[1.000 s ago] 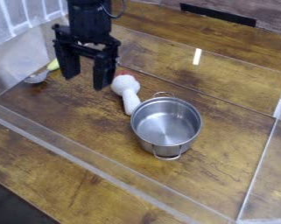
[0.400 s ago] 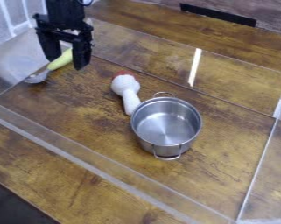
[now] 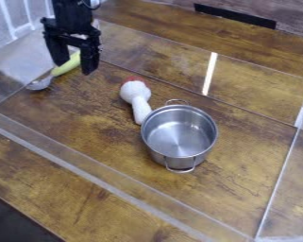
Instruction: Move the green spoon to the left
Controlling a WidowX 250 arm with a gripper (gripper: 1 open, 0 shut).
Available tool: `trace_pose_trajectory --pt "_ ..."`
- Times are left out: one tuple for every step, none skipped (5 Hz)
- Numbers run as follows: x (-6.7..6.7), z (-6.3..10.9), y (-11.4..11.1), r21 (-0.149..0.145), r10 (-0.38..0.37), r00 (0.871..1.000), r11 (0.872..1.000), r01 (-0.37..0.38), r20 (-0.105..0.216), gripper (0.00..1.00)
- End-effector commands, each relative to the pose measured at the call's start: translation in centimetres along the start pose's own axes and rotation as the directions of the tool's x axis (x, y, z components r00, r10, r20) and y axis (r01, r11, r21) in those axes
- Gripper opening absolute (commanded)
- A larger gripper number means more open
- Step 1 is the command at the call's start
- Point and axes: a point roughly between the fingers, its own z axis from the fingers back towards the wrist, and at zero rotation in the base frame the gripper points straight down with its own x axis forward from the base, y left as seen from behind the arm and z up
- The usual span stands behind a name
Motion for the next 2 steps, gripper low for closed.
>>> trace_pose_trajectory --pt "1.33 1.87 1.81 0.019 0.019 0.997 1.000 -0.021 0.078 1.00" --pt "1.96 1.44 2.22 0.011 0.019 0.996 1.000 -0.020 0.083 1.00"
